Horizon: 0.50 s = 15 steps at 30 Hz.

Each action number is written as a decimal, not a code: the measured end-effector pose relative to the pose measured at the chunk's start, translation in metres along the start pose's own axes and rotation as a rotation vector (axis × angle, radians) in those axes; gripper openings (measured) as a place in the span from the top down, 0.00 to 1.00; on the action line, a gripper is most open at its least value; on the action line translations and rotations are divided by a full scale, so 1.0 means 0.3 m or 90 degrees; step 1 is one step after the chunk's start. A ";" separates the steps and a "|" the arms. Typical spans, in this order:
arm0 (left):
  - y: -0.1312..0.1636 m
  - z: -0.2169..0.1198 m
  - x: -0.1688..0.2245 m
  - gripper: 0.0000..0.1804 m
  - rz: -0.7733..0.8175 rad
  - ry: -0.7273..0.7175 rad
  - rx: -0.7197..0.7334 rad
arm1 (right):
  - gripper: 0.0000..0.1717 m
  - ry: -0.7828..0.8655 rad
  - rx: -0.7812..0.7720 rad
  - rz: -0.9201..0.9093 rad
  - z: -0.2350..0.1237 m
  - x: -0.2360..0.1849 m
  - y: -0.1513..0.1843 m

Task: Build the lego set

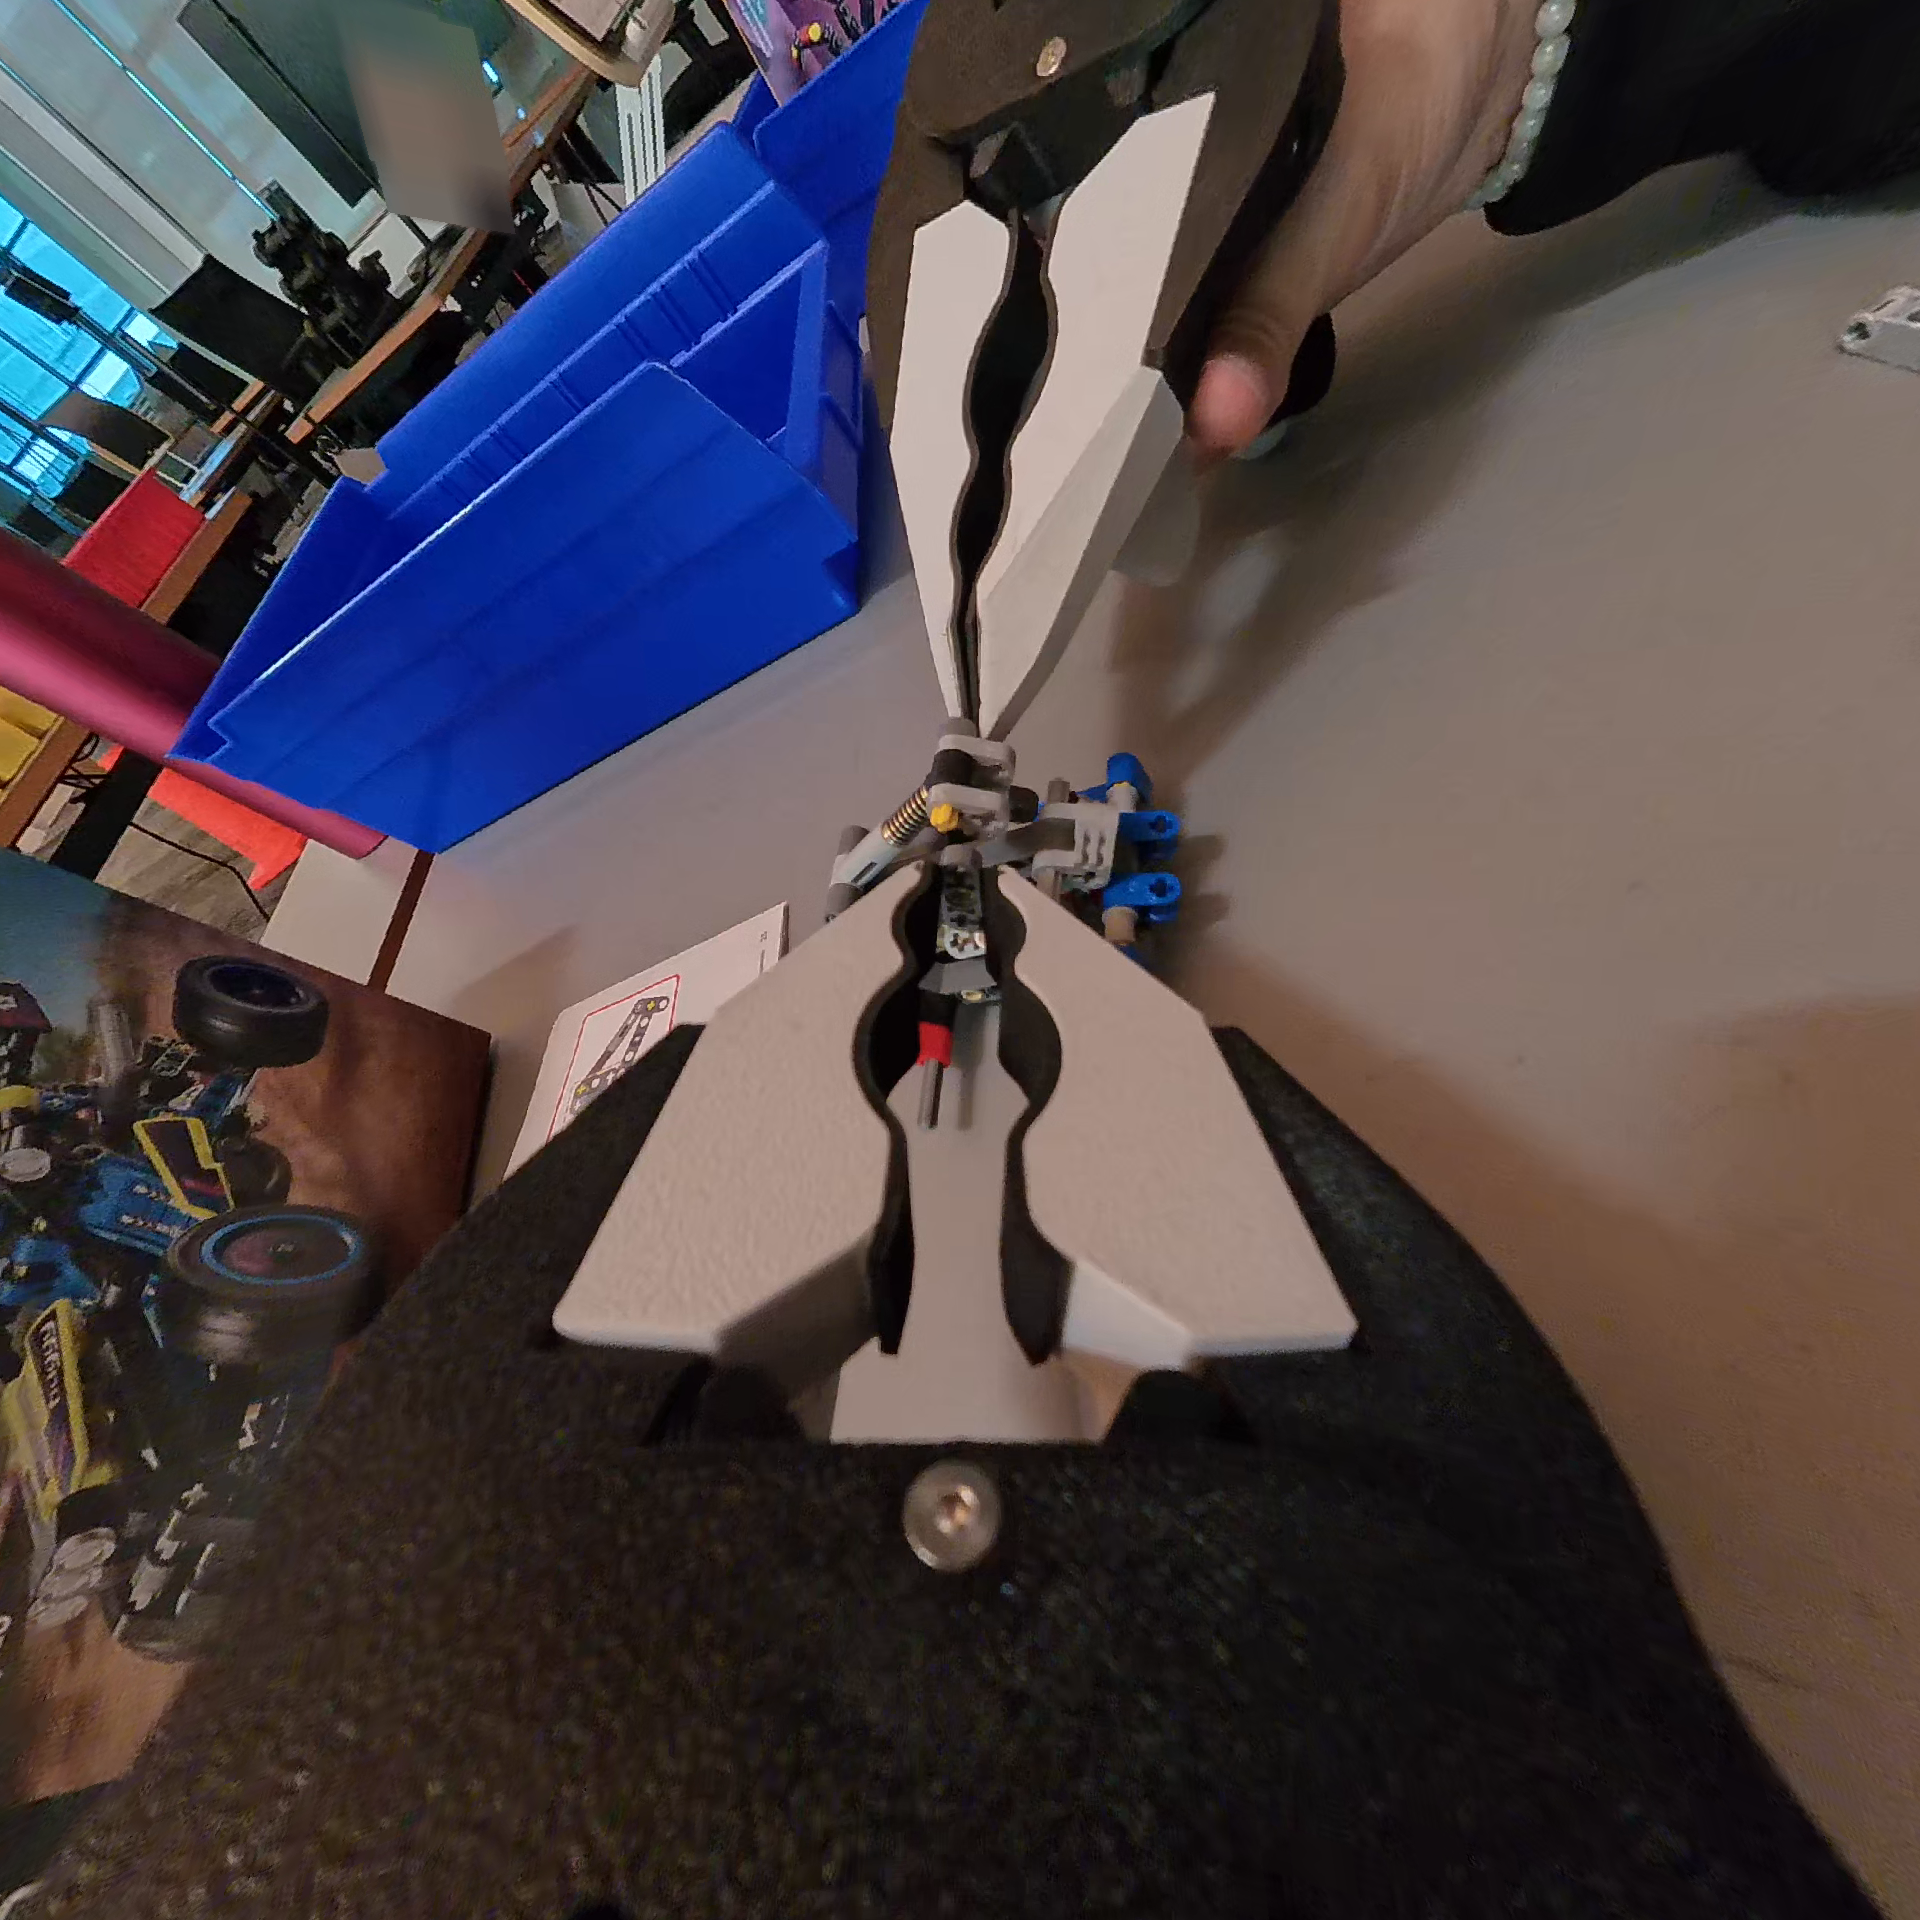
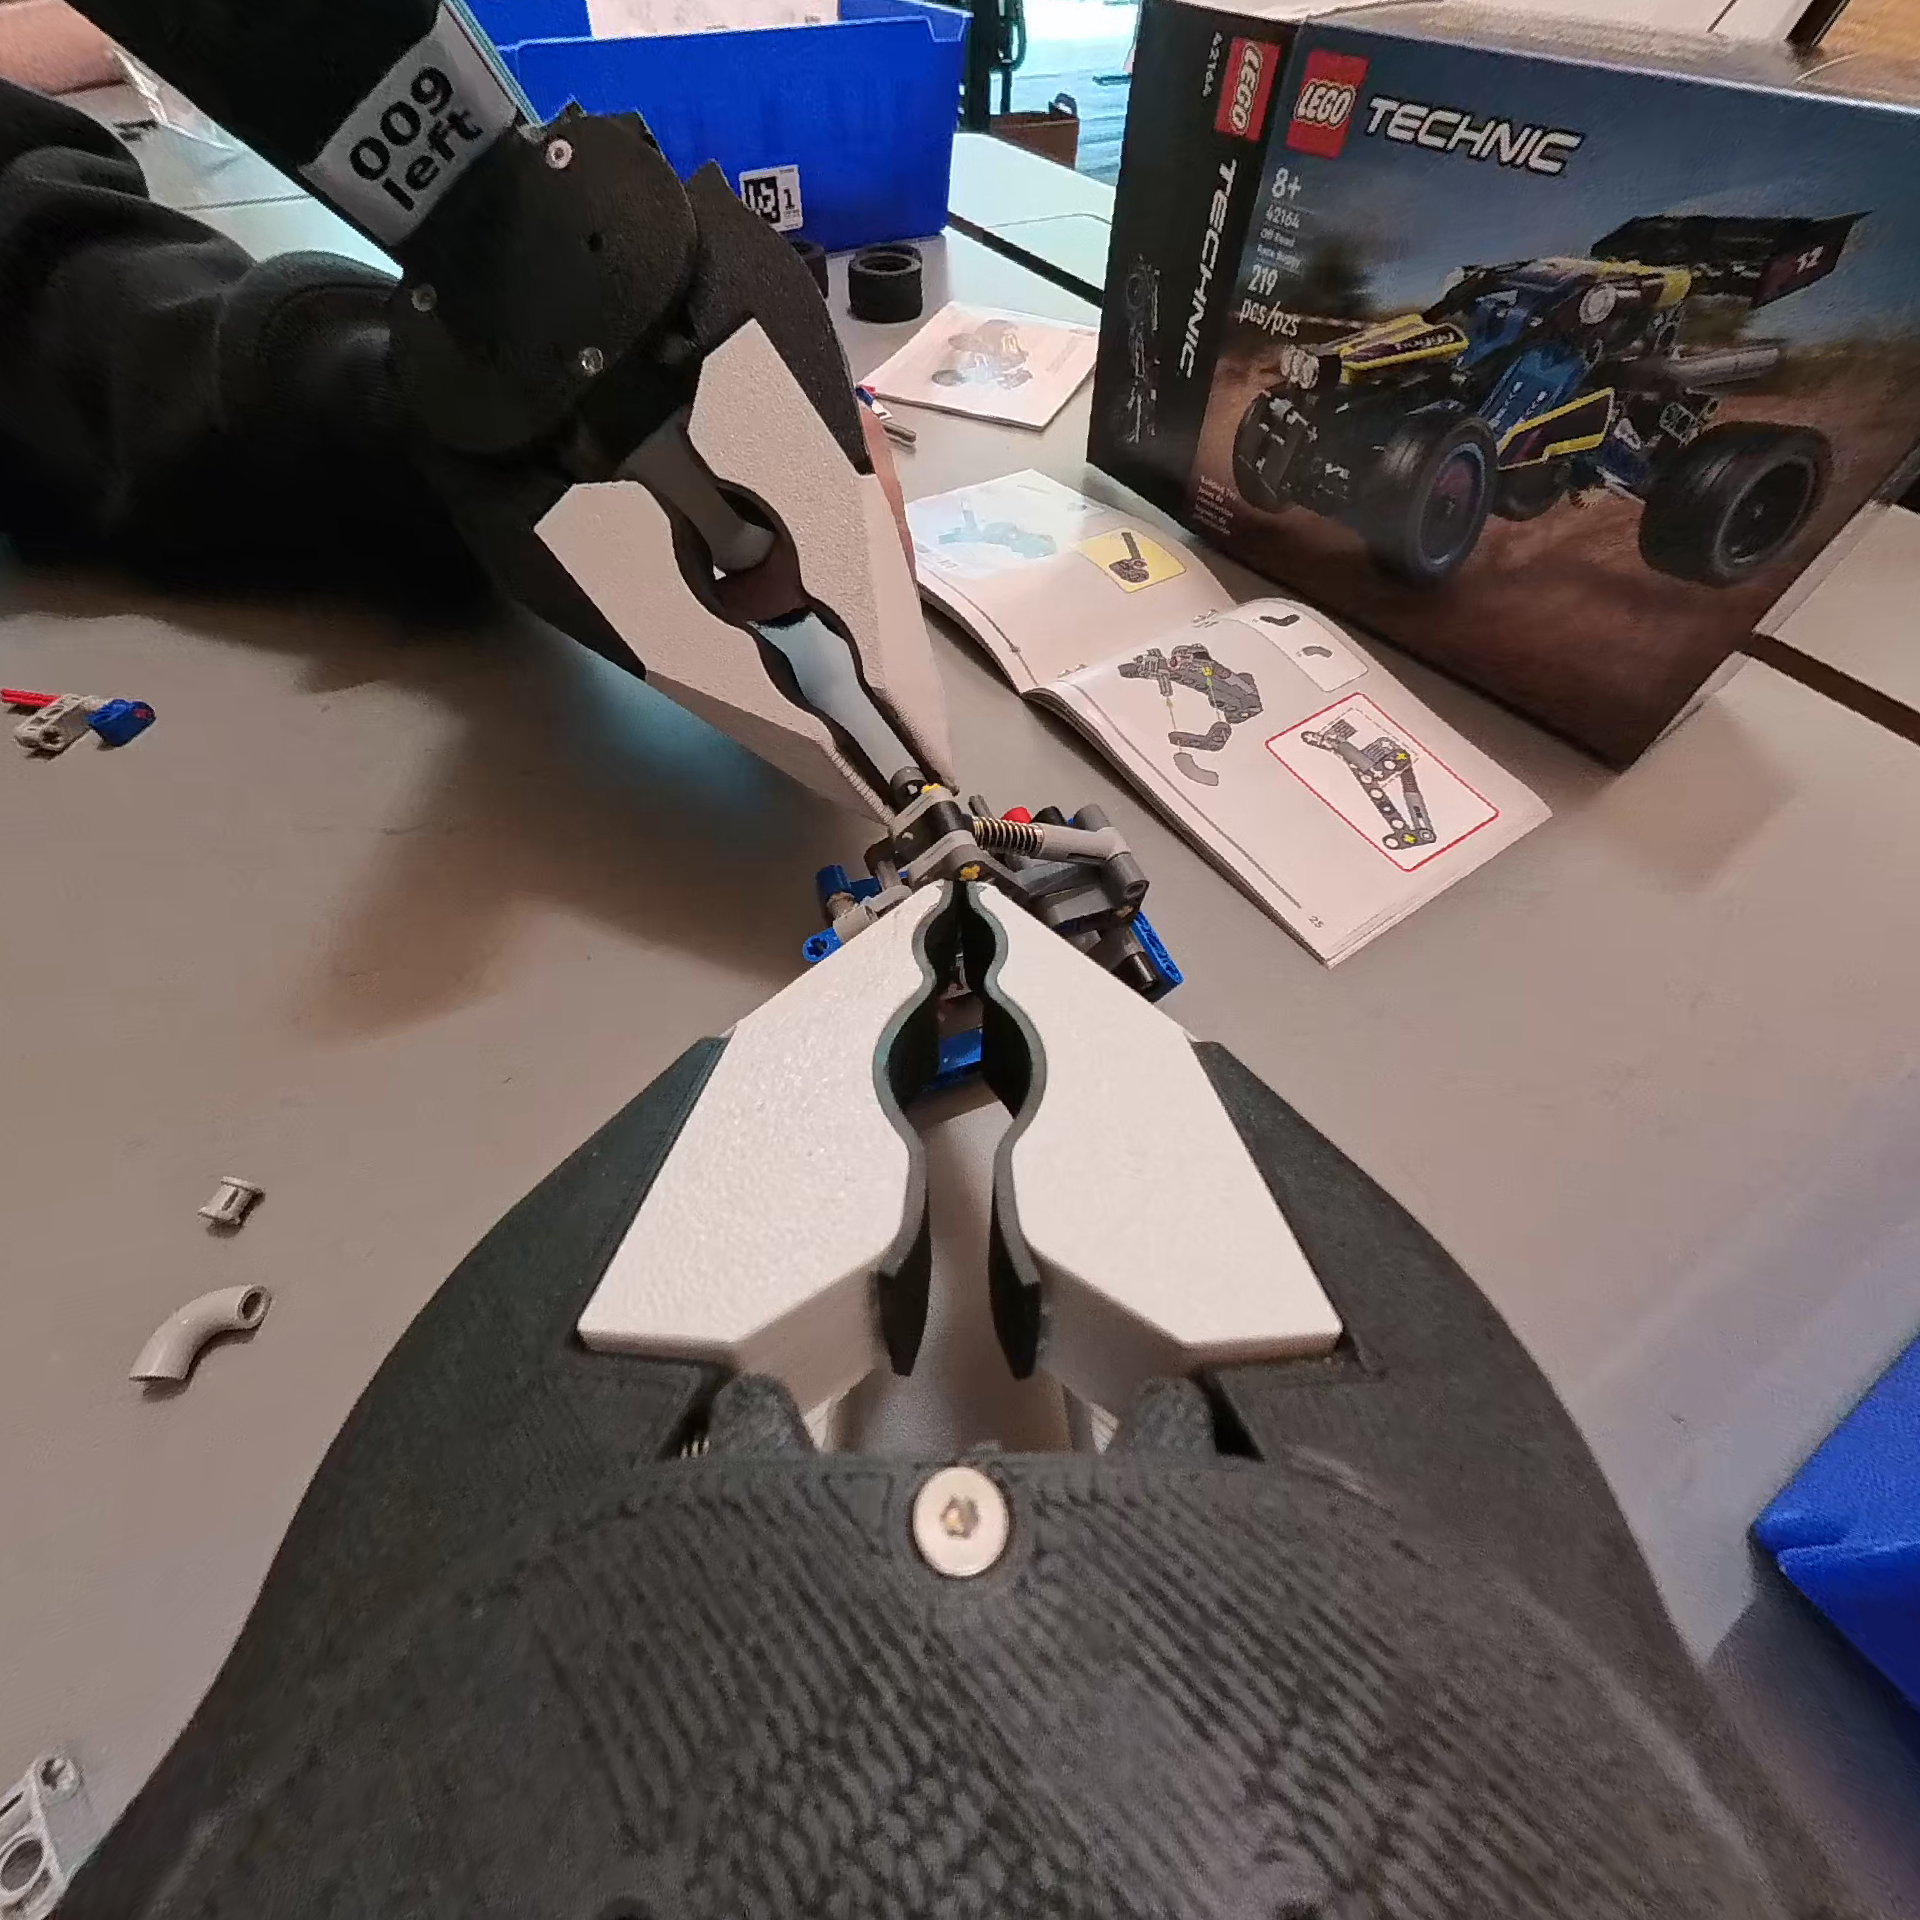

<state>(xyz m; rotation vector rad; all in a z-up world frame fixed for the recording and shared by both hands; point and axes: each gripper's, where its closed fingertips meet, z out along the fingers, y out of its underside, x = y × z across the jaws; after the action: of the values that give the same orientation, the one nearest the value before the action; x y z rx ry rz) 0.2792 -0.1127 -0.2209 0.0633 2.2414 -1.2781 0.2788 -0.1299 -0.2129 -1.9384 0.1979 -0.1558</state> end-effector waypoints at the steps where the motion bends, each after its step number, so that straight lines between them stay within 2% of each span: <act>1: 0.000 0.000 0.000 0.98 0.002 0.000 0.000 | 1.00 -0.001 0.000 0.001 0.000 0.000 0.000; 15: 0.000 0.001 0.000 0.98 0.009 -0.004 -0.003 | 1.00 -0.005 0.006 0.007 -0.003 0.000 -0.004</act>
<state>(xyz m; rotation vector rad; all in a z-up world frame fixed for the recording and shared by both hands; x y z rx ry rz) 0.2795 -0.1129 -0.2211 0.0732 2.2347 -1.2647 0.2787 -0.1304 -0.2115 -1.9277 0.2026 -0.1413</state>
